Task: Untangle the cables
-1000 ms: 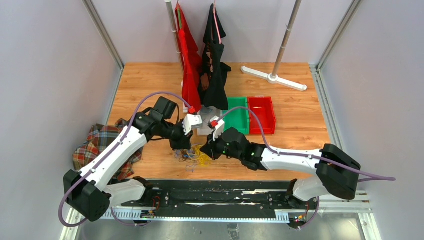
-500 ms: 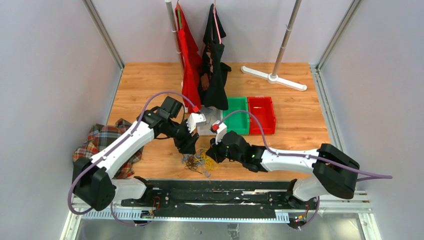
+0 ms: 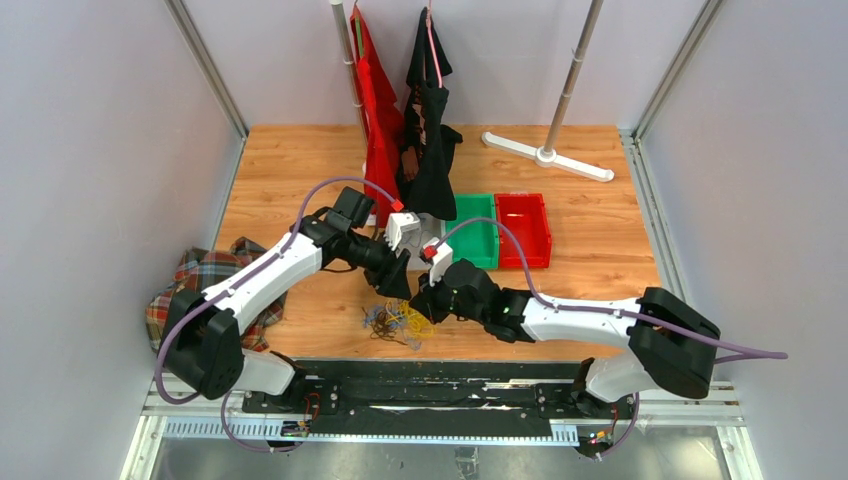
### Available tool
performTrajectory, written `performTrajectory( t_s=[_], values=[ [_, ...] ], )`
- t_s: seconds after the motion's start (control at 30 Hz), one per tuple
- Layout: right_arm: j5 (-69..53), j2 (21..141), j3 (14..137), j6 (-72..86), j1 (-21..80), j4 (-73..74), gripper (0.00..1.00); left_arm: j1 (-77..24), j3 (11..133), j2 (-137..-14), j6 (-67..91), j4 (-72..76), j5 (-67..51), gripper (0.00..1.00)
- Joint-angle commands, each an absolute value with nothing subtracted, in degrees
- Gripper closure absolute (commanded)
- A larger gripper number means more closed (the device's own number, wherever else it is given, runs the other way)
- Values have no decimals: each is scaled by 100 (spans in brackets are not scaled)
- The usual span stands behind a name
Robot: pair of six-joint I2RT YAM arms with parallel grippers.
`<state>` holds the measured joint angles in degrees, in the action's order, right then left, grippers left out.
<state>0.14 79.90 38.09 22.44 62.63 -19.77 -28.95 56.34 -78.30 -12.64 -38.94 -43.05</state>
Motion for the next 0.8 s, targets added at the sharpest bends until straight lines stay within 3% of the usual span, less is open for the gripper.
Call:
performTrajectory(
  t_s=[0.0,0.23,0.4,0.77],
  values=[
    [78,7758,3857,2222,6275,-2145,100,-2869,5500,-7666,-507,-3113,-4495,47],
    [199,7554,3703,2286,6275,-2273,99,-2871,5309,-7482,-496,-3186,-4220,63],
    [199,7607,3647,2318,6275,-2319,100,-2850,5472,-7245,-510,-3323,-3949,86],
    [235,7803,3429,2448,6275,-2440,99,-2797,5950,-6715,-408,-3770,-3682,91]
  ],
)
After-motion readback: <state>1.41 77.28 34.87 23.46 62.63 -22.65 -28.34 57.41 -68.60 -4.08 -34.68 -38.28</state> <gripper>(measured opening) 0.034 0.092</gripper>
